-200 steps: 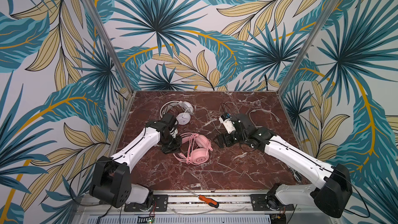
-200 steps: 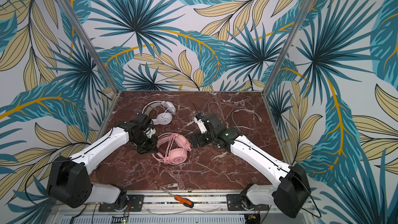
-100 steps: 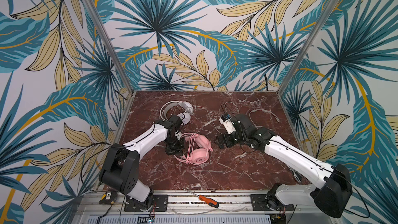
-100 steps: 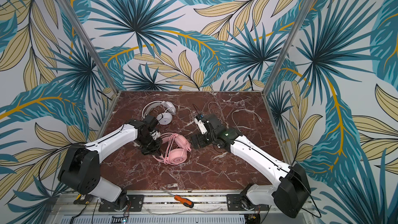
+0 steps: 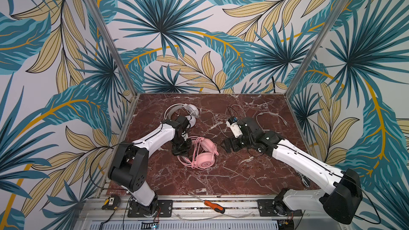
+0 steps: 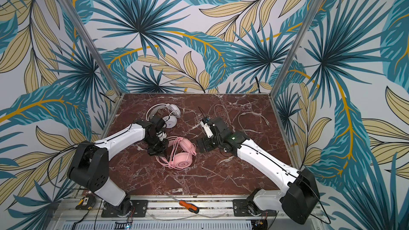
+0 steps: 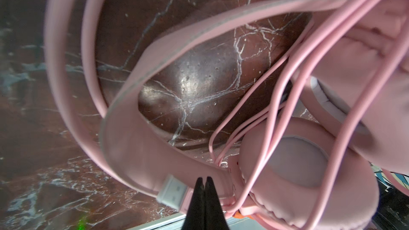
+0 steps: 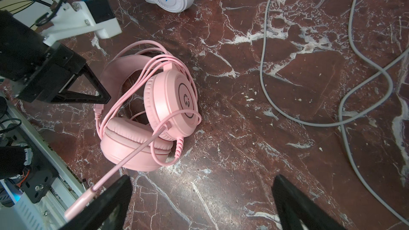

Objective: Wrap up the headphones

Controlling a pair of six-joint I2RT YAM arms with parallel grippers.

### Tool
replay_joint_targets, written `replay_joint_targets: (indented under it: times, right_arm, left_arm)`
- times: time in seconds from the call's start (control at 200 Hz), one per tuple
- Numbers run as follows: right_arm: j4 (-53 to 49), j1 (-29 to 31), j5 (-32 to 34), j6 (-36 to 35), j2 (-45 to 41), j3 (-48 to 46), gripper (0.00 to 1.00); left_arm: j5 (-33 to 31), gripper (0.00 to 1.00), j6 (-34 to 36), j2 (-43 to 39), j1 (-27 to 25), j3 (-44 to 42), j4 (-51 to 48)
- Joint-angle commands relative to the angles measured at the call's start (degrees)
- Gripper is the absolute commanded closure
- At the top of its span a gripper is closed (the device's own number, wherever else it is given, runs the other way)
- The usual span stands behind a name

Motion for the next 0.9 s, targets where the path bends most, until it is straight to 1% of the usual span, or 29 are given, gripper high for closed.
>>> replay_joint_targets:
  times: [0.0,0.11,0.24,0.486,0.621,0.891]
  right_arm:
    - [-0.4,-0.1,0.2,-0.2,-0.7,-0.6,0.0]
    - [-0.3,-0.1,-0.1,-0.3,-0.6,-0.6,0.0]
    - [-0.3,-0.1,-0.3,-0.2,-0.7,-0.7,0.0]
    - [0.0,-0.1,-0.5,-0.2,-1.0,-0.9,0.0]
    - [0.2,-0.1,-0.6,-0.5,-0.7,-0.9,0.0]
    - [-0.2,-0.1,-0.1,-0.4,-0.7,-0.9,0.0]
  left_arm:
    - [-1.8,1.0,0.1,-3.7,0.1,2.1,0.0]
    - [-2.3,1.0,-0.7,-6.2,0.8,2.5,0.0]
    - [-0.6,1.0,-0.5,-8.6,1.7,1.6,-0.4]
    - [3.5,1.0,0.6,-11.4,1.4,-4.7,-2.4]
    - [2.7,1.0,0.7,-10.9,0.8,-5.8,-2.7]
    - [1.4,1.0,1.5,-6.7,0.6,-3.5,-2.7]
